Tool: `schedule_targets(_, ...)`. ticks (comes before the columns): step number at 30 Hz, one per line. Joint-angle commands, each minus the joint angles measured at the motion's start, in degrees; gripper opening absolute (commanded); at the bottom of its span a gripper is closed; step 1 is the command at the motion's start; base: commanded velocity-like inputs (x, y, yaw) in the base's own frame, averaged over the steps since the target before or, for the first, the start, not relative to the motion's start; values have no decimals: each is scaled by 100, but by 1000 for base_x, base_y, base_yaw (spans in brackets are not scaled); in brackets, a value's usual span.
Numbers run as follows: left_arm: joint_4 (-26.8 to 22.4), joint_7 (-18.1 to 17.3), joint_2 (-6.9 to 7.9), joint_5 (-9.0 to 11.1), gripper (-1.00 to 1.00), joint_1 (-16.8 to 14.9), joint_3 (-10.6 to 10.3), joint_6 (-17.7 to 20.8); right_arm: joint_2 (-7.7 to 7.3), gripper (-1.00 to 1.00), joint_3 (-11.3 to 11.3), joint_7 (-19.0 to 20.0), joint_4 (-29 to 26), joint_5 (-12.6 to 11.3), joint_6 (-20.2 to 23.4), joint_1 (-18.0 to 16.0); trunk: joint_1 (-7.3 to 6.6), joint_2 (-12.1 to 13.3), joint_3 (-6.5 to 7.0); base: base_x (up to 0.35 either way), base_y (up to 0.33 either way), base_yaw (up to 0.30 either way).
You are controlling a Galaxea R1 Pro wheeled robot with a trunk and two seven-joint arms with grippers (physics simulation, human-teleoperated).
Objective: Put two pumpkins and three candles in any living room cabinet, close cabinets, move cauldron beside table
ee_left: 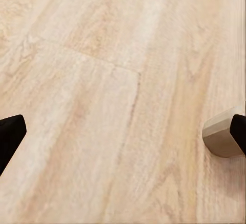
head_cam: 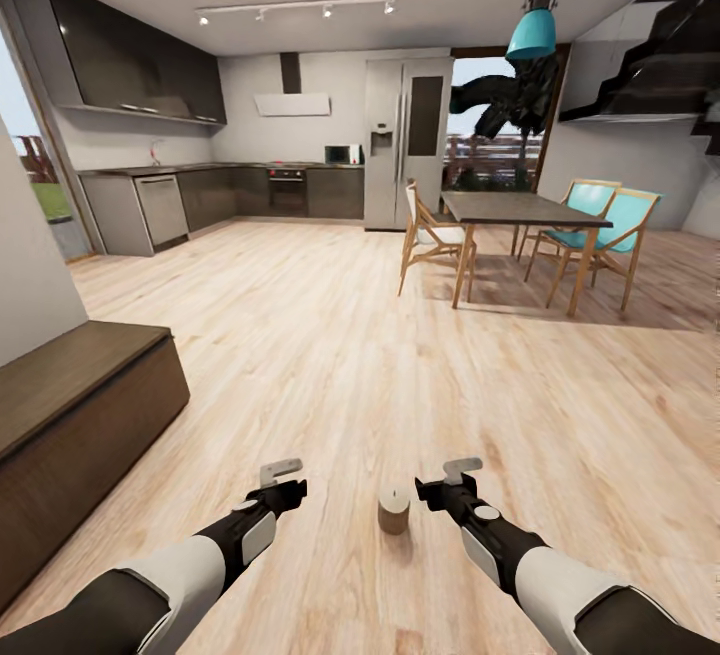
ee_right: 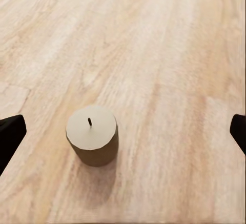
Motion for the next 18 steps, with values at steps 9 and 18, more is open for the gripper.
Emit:
schedule_targets(9, -2, -10, 3, 43, 100, -10, -43, 258, 4, 100, 42, 11, -39, -62, -21, -6, -1, -2, -10, 0, 0, -40)
schedule_targets(18, -12, -36, 3, 58, 100, -37, -30, 875, 10, 100, -825, -326, -49, -52, 1801, -47, -1, -2, -80, 0, 0, 33)
